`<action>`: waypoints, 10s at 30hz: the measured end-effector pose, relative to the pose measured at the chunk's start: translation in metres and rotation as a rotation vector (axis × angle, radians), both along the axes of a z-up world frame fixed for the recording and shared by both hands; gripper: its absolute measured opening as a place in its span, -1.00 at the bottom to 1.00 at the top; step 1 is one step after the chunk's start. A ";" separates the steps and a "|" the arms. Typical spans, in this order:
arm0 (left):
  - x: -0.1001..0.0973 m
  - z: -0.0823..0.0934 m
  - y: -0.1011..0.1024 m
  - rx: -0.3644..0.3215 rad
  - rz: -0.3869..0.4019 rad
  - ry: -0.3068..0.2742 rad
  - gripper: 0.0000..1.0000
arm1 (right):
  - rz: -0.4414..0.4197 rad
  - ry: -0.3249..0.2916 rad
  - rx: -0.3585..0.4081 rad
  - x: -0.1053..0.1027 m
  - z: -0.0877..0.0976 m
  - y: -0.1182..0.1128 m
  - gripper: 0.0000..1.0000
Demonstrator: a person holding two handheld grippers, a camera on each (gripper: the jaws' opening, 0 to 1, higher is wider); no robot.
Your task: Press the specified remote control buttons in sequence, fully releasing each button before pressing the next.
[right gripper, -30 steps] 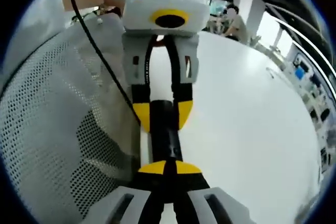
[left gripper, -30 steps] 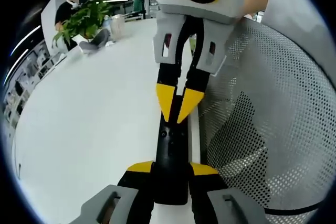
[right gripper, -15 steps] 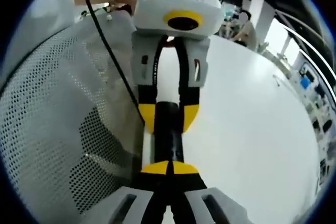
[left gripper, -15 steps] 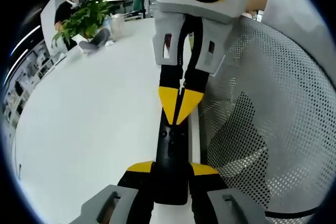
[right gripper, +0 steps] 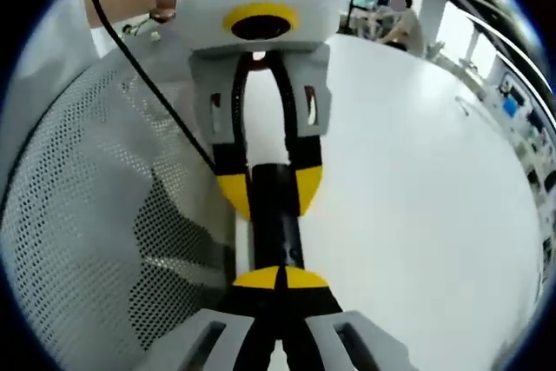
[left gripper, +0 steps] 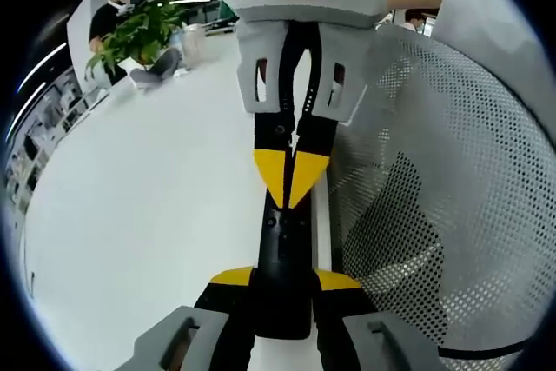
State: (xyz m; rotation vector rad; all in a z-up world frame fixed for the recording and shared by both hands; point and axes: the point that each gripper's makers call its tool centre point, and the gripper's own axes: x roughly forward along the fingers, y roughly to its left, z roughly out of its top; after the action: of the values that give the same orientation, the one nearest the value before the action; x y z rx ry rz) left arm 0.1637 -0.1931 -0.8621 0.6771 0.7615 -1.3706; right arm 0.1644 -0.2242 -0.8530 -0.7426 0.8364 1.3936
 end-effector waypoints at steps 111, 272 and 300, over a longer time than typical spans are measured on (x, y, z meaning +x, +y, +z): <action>-0.001 0.000 0.002 0.036 -0.072 0.020 -0.51 | 0.006 -0.051 0.018 -0.002 0.000 -0.007 -1.00; 0.000 -0.001 -0.001 -0.019 -0.034 -0.008 -0.51 | 0.168 0.038 -0.064 -0.002 -0.001 0.017 -1.00; 0.001 0.000 -0.002 -0.037 0.000 -0.004 -0.50 | 0.025 0.165 0.009 0.009 0.001 0.016 -1.00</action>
State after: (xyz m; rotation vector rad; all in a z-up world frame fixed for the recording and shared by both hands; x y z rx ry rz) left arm 0.1642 -0.1947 -0.8622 0.6501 0.7316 -1.3800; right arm 0.1730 -0.2079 -0.8519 -0.6392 0.9510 1.4952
